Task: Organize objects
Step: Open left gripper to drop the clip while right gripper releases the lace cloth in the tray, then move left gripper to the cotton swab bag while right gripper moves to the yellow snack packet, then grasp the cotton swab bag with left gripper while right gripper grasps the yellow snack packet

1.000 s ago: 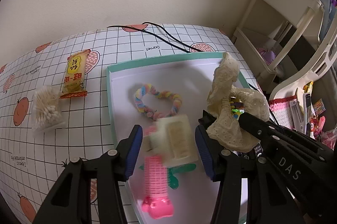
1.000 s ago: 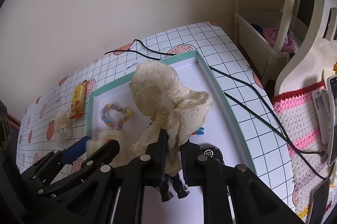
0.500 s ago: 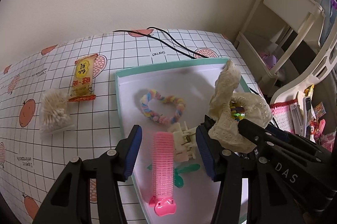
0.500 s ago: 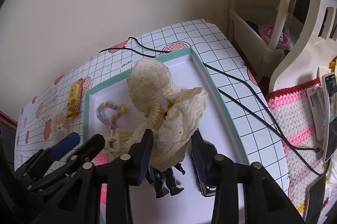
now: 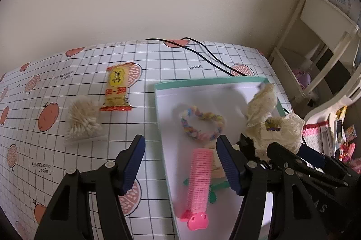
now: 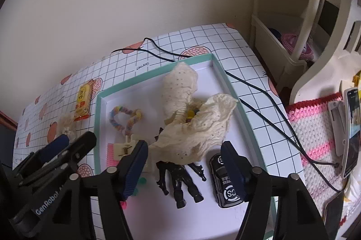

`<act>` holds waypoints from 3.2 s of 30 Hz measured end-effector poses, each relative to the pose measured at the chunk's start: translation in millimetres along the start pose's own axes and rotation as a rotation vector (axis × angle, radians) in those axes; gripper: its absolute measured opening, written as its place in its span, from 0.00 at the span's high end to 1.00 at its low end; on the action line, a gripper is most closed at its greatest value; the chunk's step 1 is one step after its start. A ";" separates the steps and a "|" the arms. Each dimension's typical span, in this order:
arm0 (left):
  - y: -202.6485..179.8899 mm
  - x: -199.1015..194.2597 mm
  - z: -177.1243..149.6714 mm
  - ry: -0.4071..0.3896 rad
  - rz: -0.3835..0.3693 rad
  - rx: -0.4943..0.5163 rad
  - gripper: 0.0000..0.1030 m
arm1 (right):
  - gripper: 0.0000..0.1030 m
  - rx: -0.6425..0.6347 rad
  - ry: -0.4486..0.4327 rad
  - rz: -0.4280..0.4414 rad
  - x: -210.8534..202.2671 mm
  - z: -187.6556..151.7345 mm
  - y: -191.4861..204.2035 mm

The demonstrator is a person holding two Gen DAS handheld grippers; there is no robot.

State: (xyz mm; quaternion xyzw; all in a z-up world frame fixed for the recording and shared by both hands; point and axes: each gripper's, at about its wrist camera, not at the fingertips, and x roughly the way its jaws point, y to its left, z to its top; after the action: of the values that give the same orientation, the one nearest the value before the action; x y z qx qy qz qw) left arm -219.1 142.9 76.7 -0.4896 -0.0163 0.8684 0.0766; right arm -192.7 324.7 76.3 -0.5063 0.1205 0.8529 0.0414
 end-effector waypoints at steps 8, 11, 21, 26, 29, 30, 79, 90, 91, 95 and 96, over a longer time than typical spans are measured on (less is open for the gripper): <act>13.5 -6.2 1.2 -0.012 0.025 -0.050 0.35 | 0.22 -0.027 0.005 -0.011 -3.1 0.0 7.5; 18.2 -7.5 1.8 -0.011 0.038 -0.060 0.34 | 0.18 -0.035 -0.001 -0.015 -6.0 -0.1 10.2; 35.2 -12.5 2.5 -0.027 0.074 -0.106 0.14 | 0.07 -0.019 -0.010 -0.030 -11.5 1.6 11.0; 44.3 -13.5 1.9 -0.033 0.094 -0.131 0.14 | 0.07 -0.015 -0.012 -0.038 -12.5 1.9 11.5; 50.1 -13.6 1.2 -0.031 0.111 -0.148 0.04 | 0.00 -0.021 -0.013 -0.042 -12.7 1.8 12.5; 52.4 -13.6 0.9 -0.032 0.113 -0.156 0.00 | 0.00 -0.026 -0.013 -0.045 -12.7 1.8 13.2; 169.5 42.6 21.9 0.083 0.122 -0.278 0.00 | 0.03 -0.324 0.051 0.157 55.1 96.9 192.6; 177.0 60.5 21.1 0.121 0.100 -0.286 0.00 | 0.14 -0.338 0.234 0.149 122.3 94.8 217.6; 176.5 61.7 21.6 0.120 0.097 -0.282 0.00 | 0.14 -0.338 0.244 0.154 125.4 94.1 219.0; 177.3 63.8 20.7 0.118 0.093 -0.291 0.00 | 0.18 -0.355 0.263 0.143 136.2 91.0 226.0; 177.5 64.4 20.4 0.119 0.090 -0.296 0.00 | 0.20 -0.360 0.267 0.143 138.0 90.6 227.5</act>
State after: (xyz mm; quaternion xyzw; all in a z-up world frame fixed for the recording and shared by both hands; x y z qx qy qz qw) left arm -290.1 -21.9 14.4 -0.5463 -0.1174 0.8286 -0.0345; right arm -380.6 119.9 34.4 -0.6040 0.0066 0.7869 -0.1263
